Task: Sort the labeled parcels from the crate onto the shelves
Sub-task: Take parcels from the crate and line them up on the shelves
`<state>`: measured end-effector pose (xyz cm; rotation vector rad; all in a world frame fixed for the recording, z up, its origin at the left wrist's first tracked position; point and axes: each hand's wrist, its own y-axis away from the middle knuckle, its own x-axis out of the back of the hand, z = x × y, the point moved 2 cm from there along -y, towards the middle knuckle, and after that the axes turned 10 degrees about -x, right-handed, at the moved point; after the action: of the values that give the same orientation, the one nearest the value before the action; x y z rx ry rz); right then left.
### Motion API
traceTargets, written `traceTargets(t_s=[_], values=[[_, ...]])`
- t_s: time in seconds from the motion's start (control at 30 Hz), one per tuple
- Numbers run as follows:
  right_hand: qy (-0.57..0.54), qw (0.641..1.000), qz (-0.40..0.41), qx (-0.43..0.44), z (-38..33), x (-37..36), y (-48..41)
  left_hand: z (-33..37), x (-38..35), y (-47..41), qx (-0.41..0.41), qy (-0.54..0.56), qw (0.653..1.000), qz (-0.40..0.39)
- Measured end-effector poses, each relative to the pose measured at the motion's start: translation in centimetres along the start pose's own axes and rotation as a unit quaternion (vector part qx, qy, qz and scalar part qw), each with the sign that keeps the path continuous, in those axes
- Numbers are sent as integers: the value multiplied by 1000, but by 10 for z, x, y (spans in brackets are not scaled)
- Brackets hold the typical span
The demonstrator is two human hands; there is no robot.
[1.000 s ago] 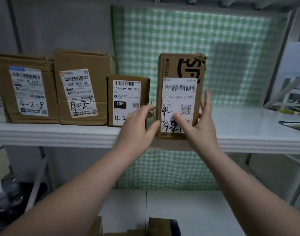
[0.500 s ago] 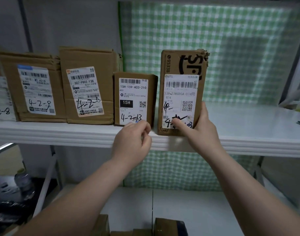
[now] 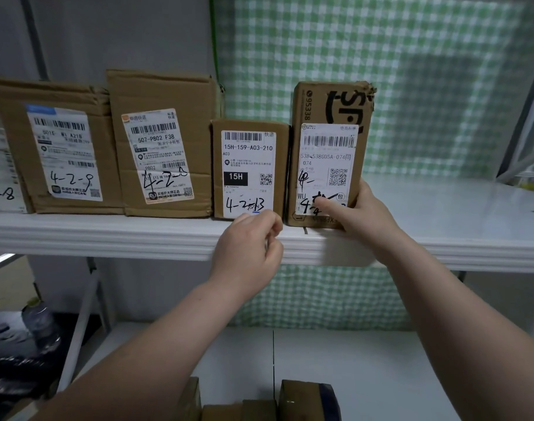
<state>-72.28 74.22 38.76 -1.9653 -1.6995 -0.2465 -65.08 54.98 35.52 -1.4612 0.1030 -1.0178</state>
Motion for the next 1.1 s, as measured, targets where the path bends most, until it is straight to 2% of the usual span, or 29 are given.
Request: traceTargets(t_s=[0.23, 0.6, 0.67, 0.73, 0.8, 0.87, 1.0, 1.1], values=[[-6, 1000, -14, -20, -3, -3, -3, -1, -1, 0, -6, 6, 1000, -5], [60, 998, -10, -31, -3, -3, 2, 2, -1, 0, 2, -6, 1000, -15], [44, 998, 27, -19, -3, -1, 5, 2, -1, 1, 9, -11, 1000, -18], [-6, 994, 109, -3, -1, 2, 13, 4, -1, 3, 16, -20, 999, -21], [-48, 976, 207, 36, -1, 4, 27, 7, -1, 5, 21, -32, 999, -22], [-81, 957, 261, 95, -3, 3, 42, 11, -1, 10, 21, -44, 998, -26], [-144, 952, 211, 169, -3, -17, 65, 20, 1, 30, 3, -70, 995, -65], [-156, 956, 162, 187, 3, -41, 85, 20, 11, 56, 36, -86, 994, -55]])
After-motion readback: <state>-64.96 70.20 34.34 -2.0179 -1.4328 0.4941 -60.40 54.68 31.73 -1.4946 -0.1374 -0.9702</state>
